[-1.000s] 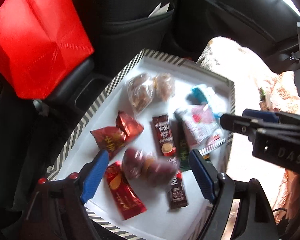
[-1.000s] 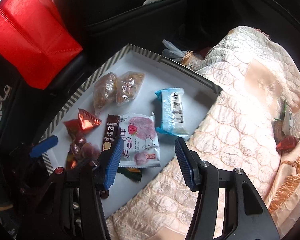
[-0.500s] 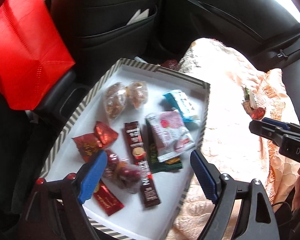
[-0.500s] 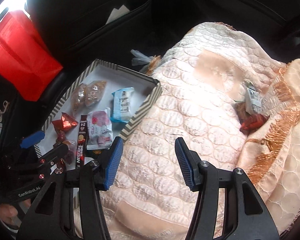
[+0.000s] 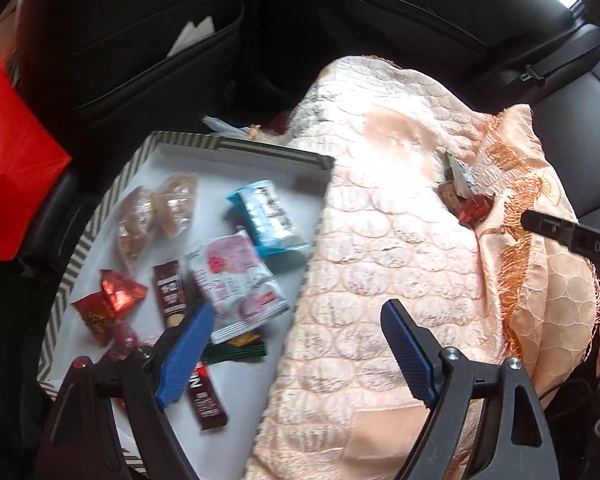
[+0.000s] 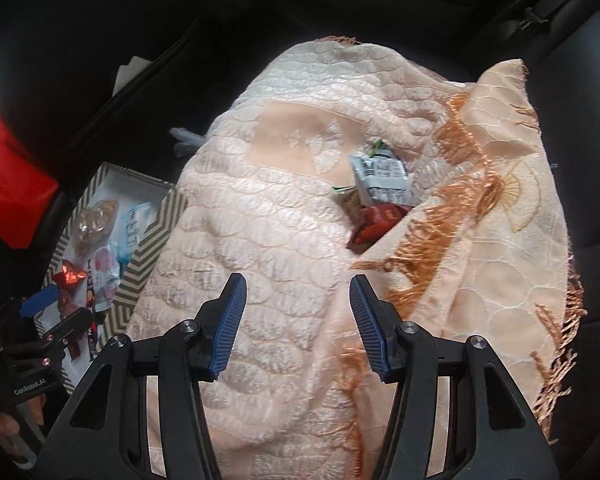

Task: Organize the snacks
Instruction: 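Move both tools back to the last snacks on the cloth, then grasp the white wafer packet with the right tool while the left tool grasps the red candy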

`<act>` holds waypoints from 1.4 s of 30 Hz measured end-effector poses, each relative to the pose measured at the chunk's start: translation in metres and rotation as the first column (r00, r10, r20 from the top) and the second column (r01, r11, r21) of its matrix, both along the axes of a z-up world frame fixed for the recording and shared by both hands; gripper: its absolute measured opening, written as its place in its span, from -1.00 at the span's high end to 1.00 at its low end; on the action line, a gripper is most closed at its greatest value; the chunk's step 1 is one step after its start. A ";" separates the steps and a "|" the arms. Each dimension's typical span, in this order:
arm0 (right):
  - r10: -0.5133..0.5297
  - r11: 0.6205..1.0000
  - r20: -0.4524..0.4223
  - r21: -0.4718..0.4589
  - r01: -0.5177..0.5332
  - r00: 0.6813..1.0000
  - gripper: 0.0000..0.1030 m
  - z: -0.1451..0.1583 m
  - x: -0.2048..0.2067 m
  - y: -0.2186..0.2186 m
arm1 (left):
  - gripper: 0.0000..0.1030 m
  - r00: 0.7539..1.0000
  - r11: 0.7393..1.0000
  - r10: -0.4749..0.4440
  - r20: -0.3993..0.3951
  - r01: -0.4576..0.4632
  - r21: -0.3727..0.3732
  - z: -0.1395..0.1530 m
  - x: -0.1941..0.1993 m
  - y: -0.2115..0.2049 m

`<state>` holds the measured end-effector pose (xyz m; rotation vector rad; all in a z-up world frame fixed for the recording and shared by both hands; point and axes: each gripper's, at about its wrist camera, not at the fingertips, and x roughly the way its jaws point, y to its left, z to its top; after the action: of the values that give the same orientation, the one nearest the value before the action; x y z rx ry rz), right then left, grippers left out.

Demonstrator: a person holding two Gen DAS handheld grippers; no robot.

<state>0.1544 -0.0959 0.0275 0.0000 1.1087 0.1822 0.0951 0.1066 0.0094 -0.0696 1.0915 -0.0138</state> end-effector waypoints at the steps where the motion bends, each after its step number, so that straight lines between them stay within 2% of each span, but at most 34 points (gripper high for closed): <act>1: -0.023 1.000 0.001 -0.009 0.023 1.000 -0.05 0.001 0.004 -0.010 | -0.69 1.000 1.000 -0.010 -0.006 0.010 -0.005 -0.001 0.003 -0.006; 4: -0.088 0.996 0.004 -0.002 0.088 0.996 -0.16 0.002 0.012 -0.036 | -0.69 0.999 0.999 -0.046 -0.027 0.045 -0.026 -0.005 0.015 -0.028; 7: -0.134 0.991 -0.009 0.016 0.134 0.991 -0.16 0.000 0.023 -0.054 | -0.69 0.996 0.997 -0.073 -0.050 0.072 -0.036 -0.010 0.028 -0.051; 15: -0.075 0.997 -0.056 -0.026 0.073 0.996 -0.16 -0.023 0.075 -0.047 | -0.69 0.992 0.995 -0.097 -0.083 0.094 -0.044 -0.019 0.046 -0.081; 17: -0.058 0.997 -0.073 -0.049 0.054 0.996 -0.29 -0.034 0.094 -0.046 | -0.69 0.990 0.995 -0.101 -0.095 0.098 -0.036 -0.023 0.047 -0.082; 21: -0.063 0.996 -0.125 -0.068 0.055 0.990 -0.29 -0.059 0.125 -0.051 | -0.69 0.989 0.996 -0.091 -0.117 0.088 -0.031 -0.032 0.051 -0.076; 24: -0.059 0.998 -0.153 -0.024 0.056 0.986 -0.29 -0.074 0.137 -0.053 | -0.69 0.987 0.997 -0.079 -0.138 0.075 -0.033 -0.040 0.056 -0.070; 34: -0.063 0.998 -0.200 0.003 0.065 0.978 -0.30 -0.096 0.161 -0.054 | -0.69 0.984 0.997 -0.078 -0.158 0.073 -0.037 -0.050 0.060 -0.072; 42: -0.049 0.998 -0.255 0.031 0.059 0.966 -0.30 -0.109 0.159 -0.047 | -0.69 0.983 0.997 -0.079 -0.164 0.074 -0.038 -0.053 0.060 -0.074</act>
<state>0.3138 -0.1430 -0.0816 0.0903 1.3594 0.1572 0.1551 0.0331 -0.0436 -0.0585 1.2595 -0.0959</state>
